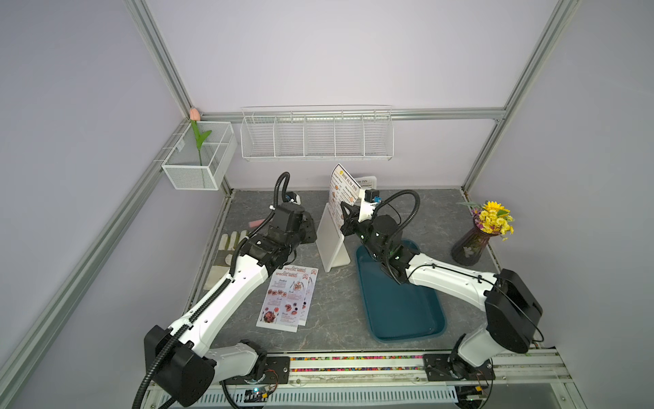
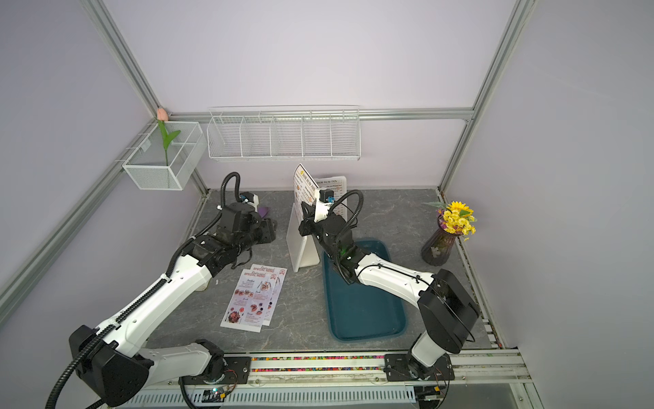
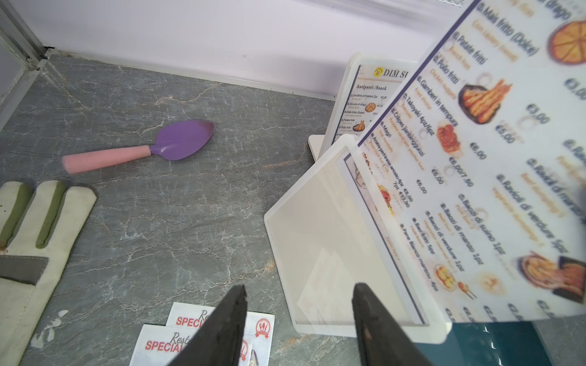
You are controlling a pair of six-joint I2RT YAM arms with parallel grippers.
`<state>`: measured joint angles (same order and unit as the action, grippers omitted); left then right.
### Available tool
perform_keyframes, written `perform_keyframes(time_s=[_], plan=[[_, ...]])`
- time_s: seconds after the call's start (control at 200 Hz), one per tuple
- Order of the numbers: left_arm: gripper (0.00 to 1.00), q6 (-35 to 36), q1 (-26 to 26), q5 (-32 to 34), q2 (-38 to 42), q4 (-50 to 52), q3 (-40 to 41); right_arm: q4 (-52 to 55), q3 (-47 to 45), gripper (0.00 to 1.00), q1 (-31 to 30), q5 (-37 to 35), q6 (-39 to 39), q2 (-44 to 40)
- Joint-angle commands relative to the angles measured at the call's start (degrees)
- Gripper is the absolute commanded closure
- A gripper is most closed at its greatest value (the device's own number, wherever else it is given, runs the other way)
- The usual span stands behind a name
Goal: Replace the menus in the menu holders
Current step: Insert the menu into the menu holder.
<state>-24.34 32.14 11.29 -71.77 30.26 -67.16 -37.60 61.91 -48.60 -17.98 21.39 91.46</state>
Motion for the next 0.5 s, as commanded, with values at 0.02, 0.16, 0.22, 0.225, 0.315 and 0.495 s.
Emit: perform_keyframes(time_s=[0.02, 0.16, 0.22, 0.225, 0.315, 0.495], plan=[[0.44, -0.2, -0.3, 0.6, 0.6, -0.6, 0.2, -2.7, -1.2, 0.89, -0.5, 0.0, -0.3, 0.1], [0.44, -0.3, -0.3, 0.6, 0.6, -0.7, 0.2, 0.0, -0.9, 0.80, -0.6, 1.9, -0.2, -0.9], [0.44, -0.3, -0.3, 0.4, 0.5, -0.8, 0.3, 2.1, -0.7, 0.77, -0.6, 3.0, -0.3, -1.4], [0.44, -0.3, -0.3, 0.3, 0.5, -0.8, 0.3, 2.1, -0.7, 0.76, -0.6, 3.1, -0.2, -1.5], [0.44, -0.2, -0.3, 0.4, 0.5, -0.9, 0.3, 6.2, -0.4, 0.73, -0.6, 4.0, -0.1, -2.6], [0.44, -0.4, -0.3, 0.1, 0.2, -1.3, 0.4, 11.3, -0.2, 0.75, -0.6, 5.1, -0.2, -4.0]])
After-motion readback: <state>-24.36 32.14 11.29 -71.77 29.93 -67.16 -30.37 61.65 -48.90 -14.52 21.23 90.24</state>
